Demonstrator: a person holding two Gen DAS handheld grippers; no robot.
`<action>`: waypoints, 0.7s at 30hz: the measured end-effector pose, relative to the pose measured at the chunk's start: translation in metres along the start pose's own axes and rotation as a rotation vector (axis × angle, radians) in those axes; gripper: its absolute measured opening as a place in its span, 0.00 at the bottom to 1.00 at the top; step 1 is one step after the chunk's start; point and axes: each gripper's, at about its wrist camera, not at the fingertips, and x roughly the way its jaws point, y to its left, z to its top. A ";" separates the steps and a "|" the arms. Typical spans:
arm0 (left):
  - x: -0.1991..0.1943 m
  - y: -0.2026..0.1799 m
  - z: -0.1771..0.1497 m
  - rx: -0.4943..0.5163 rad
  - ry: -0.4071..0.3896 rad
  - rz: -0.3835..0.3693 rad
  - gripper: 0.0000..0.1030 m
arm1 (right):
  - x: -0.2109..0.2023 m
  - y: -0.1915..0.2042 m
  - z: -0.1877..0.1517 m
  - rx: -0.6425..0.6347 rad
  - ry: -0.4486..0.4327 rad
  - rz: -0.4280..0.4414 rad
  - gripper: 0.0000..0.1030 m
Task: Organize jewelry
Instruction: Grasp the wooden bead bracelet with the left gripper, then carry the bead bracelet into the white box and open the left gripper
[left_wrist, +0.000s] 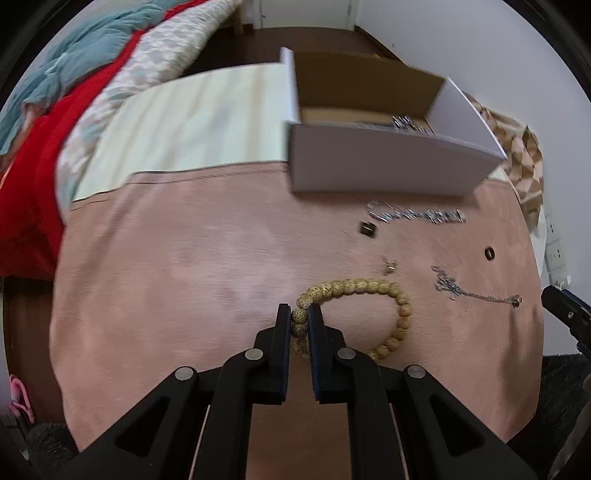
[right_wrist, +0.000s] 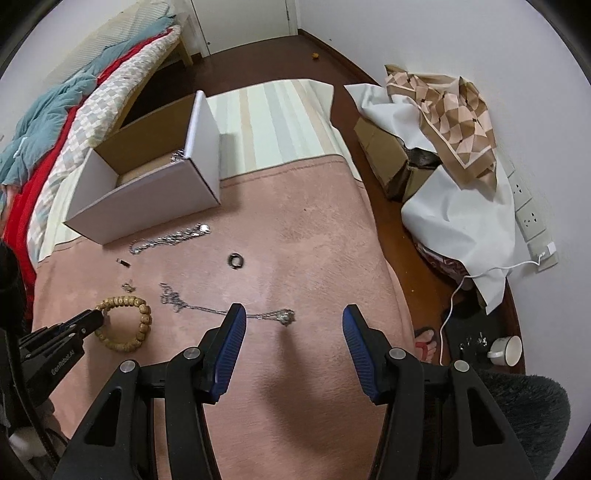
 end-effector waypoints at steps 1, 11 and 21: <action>-0.005 0.005 -0.001 -0.009 -0.009 0.005 0.06 | -0.002 0.003 0.000 -0.004 -0.001 0.012 0.55; -0.020 0.075 -0.005 -0.122 -0.044 0.105 0.06 | 0.020 0.090 0.002 -0.154 0.012 0.215 0.55; -0.017 0.104 -0.008 -0.182 -0.033 0.106 0.06 | 0.056 0.155 -0.010 -0.268 -0.006 0.199 0.37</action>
